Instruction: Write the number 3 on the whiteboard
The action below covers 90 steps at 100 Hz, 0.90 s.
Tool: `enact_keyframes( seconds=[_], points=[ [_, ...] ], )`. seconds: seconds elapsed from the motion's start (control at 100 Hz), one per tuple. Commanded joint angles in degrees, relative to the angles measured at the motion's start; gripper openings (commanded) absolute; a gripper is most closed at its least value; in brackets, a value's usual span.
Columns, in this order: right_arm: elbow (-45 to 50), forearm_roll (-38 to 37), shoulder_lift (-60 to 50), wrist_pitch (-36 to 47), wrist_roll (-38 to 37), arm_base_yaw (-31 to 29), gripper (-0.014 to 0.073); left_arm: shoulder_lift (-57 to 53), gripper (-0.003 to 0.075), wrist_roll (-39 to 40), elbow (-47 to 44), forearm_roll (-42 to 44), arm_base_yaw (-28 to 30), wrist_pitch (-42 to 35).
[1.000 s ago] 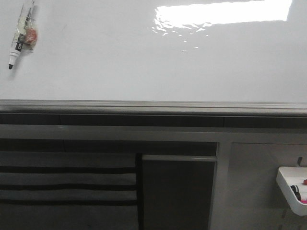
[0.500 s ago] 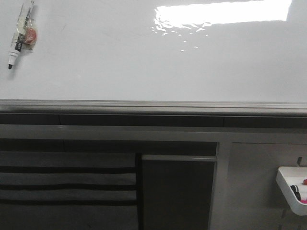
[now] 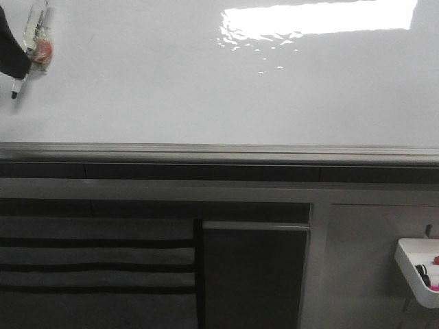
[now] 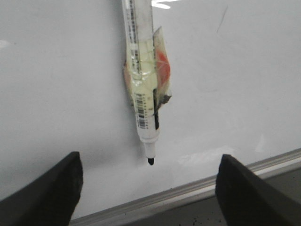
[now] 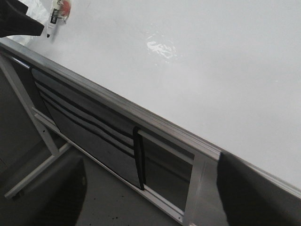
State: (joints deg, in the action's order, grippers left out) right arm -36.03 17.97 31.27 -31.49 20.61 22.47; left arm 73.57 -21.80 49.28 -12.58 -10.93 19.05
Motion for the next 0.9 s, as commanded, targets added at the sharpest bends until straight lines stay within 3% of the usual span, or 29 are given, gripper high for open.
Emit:
enact_keyframes(
  seconds=[0.0, 0.43, 0.89],
  points=[
    [-2.1, 0.8, 0.6, 4.7, 0.8, 0.1, 0.0517, 1.2, 0.0468, 0.0, 2.4, -0.1, -0.2, -5.9],
    [-2.1, 0.8, 0.6, 5.1, 0.8, 0.1, 0.0517, 5.4, 0.0320, 0.0, 2.9, -0.1, -0.4, -13.0],
    [-2.1, 0.8, 0.6, 5.6, 0.8, 0.1, 0.0517, 6.5, 0.0167, 0.0, 2.9, -0.1, -0.4, -15.2]
  ],
)
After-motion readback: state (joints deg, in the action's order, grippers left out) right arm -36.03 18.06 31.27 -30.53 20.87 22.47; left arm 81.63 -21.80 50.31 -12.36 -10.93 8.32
